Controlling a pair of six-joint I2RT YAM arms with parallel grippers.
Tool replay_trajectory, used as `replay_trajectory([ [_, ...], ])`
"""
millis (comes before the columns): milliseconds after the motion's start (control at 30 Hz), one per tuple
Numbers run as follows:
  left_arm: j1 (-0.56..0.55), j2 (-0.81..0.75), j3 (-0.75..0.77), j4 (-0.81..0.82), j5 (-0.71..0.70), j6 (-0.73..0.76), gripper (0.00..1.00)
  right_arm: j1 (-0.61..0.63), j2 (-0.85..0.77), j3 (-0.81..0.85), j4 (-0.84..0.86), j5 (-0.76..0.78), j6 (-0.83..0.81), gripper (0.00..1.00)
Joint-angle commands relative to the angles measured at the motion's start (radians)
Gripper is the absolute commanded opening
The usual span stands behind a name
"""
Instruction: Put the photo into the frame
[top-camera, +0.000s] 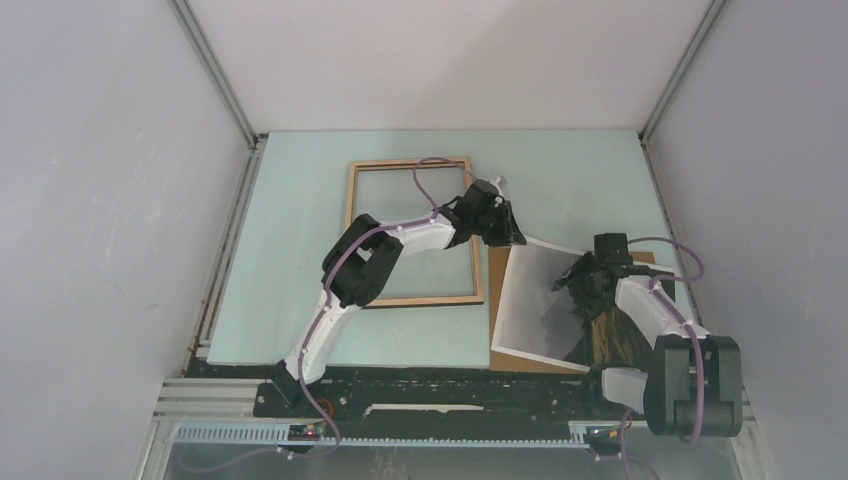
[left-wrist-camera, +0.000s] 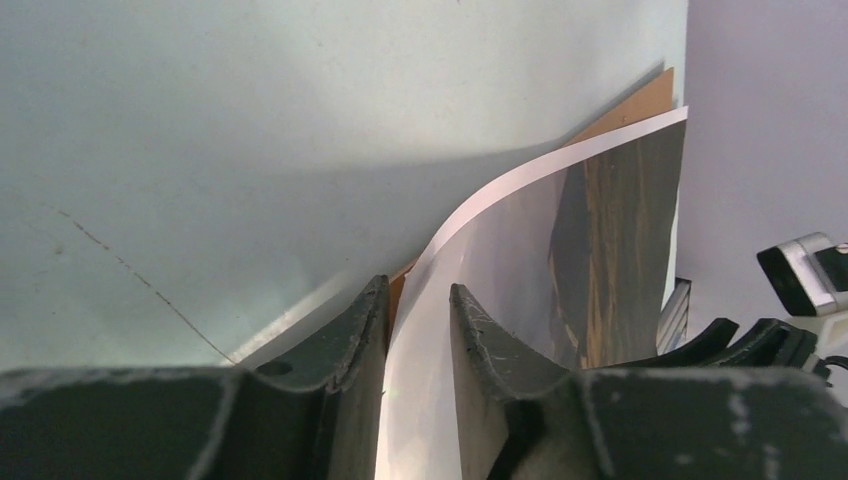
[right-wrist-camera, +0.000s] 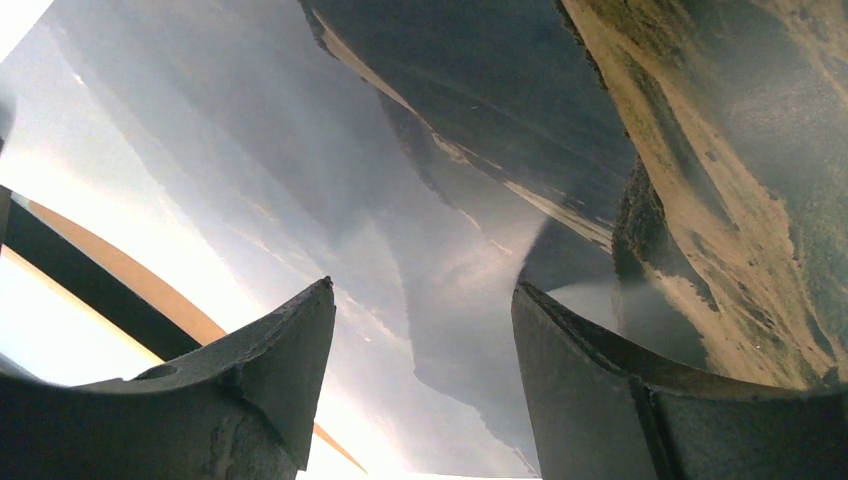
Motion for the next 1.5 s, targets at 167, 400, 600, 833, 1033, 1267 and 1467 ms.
replay_trajectory([
  [167,-0.007,-0.016,0.067,0.025,0.022,0.118,0.15,-0.005,0.038,-0.036,0.019,0.015,-0.032,0.74],
  [400,-0.004,-0.06,0.04,0.089,0.047,0.156,0.0,-0.003,0.006,-0.034,0.012,0.026,-0.051,0.74],
  [600,0.003,-0.195,-0.018,0.061,0.011,0.205,0.0,0.033,-0.086,0.021,-0.056,0.099,-0.095,0.81],
  [833,0.034,-0.405,-0.039,-0.094,-0.009,0.304,0.0,0.203,-0.264,0.239,-0.226,0.294,-0.106,0.96],
  [1033,0.14,-0.583,0.002,-0.233,-0.054,0.41,0.0,0.243,-0.316,0.377,-0.3,0.316,-0.134,0.96],
  [1267,0.296,-0.708,0.304,-0.526,-0.18,0.665,0.0,0.245,-0.325,0.412,-0.313,0.291,-0.139,0.96],
  [1467,0.308,-0.642,0.75,-0.856,-0.426,0.955,0.0,0.249,-0.285,0.41,-0.315,0.27,-0.13,0.95],
])
